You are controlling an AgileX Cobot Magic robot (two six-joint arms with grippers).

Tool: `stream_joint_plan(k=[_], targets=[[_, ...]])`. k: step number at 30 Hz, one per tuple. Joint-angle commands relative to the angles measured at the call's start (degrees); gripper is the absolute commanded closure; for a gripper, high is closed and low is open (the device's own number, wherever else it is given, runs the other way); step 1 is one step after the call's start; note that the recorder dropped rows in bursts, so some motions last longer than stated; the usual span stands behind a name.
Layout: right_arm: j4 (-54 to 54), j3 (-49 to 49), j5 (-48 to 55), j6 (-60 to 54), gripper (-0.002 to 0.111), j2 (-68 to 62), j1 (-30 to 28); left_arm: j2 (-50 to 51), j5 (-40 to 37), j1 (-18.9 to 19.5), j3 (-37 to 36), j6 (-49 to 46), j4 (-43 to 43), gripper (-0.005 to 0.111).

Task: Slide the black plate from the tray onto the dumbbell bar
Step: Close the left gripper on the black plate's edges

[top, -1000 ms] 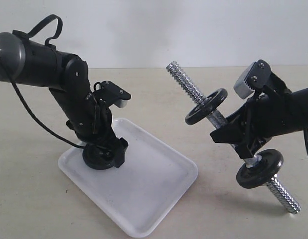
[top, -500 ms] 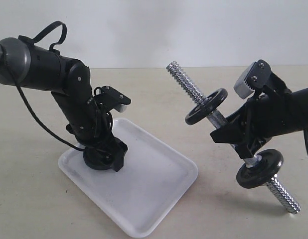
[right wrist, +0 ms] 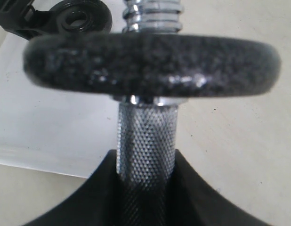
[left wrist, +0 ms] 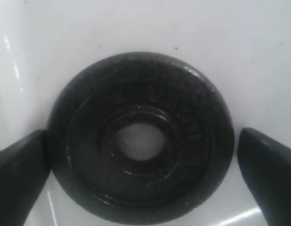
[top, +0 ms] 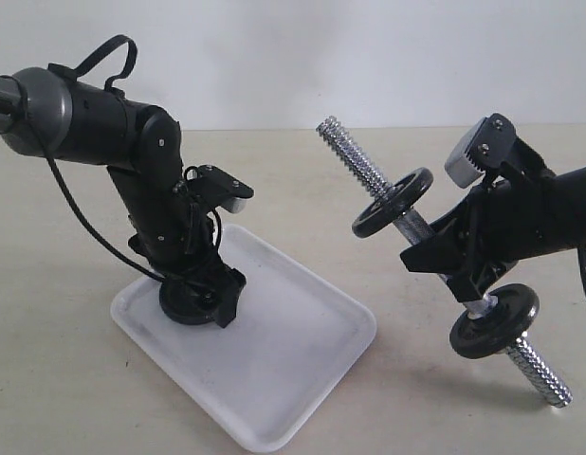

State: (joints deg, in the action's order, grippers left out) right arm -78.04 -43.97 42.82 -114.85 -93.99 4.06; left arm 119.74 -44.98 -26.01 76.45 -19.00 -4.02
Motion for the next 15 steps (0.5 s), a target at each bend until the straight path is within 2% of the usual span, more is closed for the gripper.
stream_joint_plan(k=[1,15], targets=[[-7.32,-1.96,6.49,0.31,0.108,3.06,-0.09,0.59,-1.88,-0.04,1.68,0.99,1.08,-0.003],[-7.32,-1.96,6.61,0.3,0.108,3.06,-0.09,0.7,-2.19,-0.04,1.99,1.25,1.08,-0.003]])
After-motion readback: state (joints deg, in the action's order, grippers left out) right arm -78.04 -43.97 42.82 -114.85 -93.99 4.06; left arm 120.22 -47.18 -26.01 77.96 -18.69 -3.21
